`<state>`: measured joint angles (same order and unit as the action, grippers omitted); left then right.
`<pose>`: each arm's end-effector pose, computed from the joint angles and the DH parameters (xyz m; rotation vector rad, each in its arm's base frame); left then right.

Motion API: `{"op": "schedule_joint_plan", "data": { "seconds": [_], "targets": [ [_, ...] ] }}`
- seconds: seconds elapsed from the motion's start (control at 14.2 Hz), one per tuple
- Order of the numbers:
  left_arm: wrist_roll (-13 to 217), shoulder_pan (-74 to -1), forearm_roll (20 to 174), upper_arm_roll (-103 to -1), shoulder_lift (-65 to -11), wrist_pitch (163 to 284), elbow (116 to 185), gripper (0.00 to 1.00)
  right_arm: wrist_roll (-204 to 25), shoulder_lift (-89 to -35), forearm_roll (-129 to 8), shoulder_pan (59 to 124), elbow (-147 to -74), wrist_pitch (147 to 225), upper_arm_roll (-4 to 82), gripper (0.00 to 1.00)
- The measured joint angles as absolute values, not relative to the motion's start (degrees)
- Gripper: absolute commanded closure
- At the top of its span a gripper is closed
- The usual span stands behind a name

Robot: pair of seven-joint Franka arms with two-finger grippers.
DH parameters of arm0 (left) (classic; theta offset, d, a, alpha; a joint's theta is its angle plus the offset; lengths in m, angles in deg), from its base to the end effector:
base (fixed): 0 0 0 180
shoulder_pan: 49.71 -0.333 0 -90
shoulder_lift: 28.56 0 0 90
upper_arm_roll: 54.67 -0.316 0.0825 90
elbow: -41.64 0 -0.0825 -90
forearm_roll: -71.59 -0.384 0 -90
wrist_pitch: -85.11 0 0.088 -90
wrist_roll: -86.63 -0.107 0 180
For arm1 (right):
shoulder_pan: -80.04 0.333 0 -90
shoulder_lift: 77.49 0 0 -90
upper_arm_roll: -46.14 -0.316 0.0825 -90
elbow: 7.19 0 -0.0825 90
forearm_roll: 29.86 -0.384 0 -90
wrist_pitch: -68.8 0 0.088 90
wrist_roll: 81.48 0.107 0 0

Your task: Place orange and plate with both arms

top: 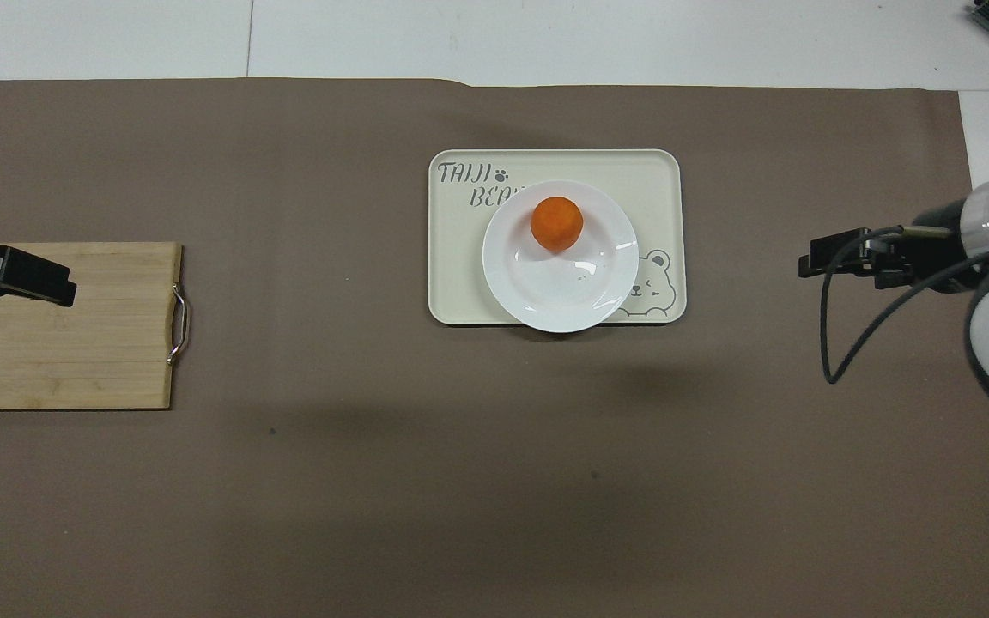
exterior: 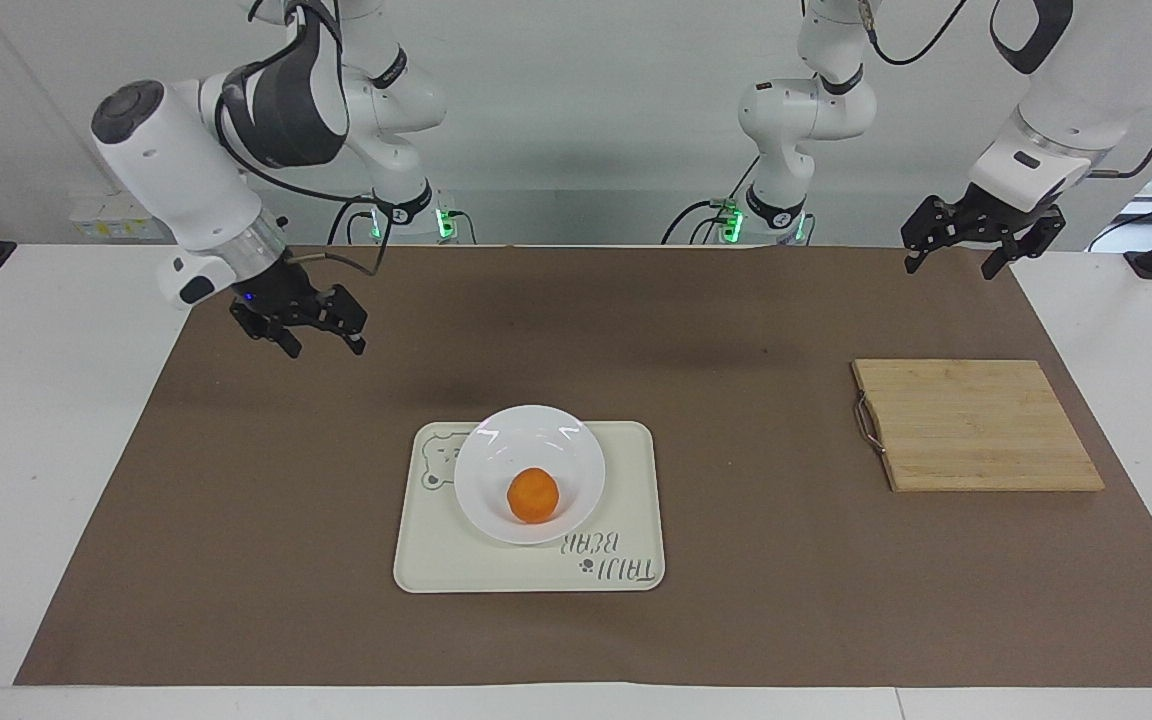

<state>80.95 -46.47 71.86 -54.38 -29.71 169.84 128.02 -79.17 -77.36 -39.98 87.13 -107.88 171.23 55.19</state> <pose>0.5505 -0.0345 0.6351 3.1248 -0.2522 -0.0765 0.5673 -0.0043 0.5546 -2.9641 0.1635 -0.0410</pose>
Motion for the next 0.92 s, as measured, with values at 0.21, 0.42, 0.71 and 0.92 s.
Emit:
{"op": "schedule_joint_plan", "data": {
  "seconds": [0.21, 0.42, 0.71, 0.92],
  "targets": [
    [80.97, -46.47, 71.86, -54.49, -29.5, 169.85, 128.02, 0.0, -79.15, -80.12, -33.83, 86.9, -102.57, 162.57, 55.3, 0.0],
    [80.98, -46.47, 71.86, -54.52, -29.11, 170.0, 128.02, 0.0, -79.15, -80.21, -31.45, 86.9, -96.8, 155.56, 55.31, 0.0],
    [80.98, -46.47, 71.86, -54.62, -28.64, 170.07, 128.02, 0.0, -79.8, -80.23, -27.26, 87.41, -91.88, 152.26, 54.49, 0.0],
    [80.98, -46.47, 71.86, -54.68, -28.63, 170.08, 128.02, 0.0, -79.8, -80.51, -27.26, 87.74, -91.91, 151.84, 54.2, 0.0]
  ]
}}
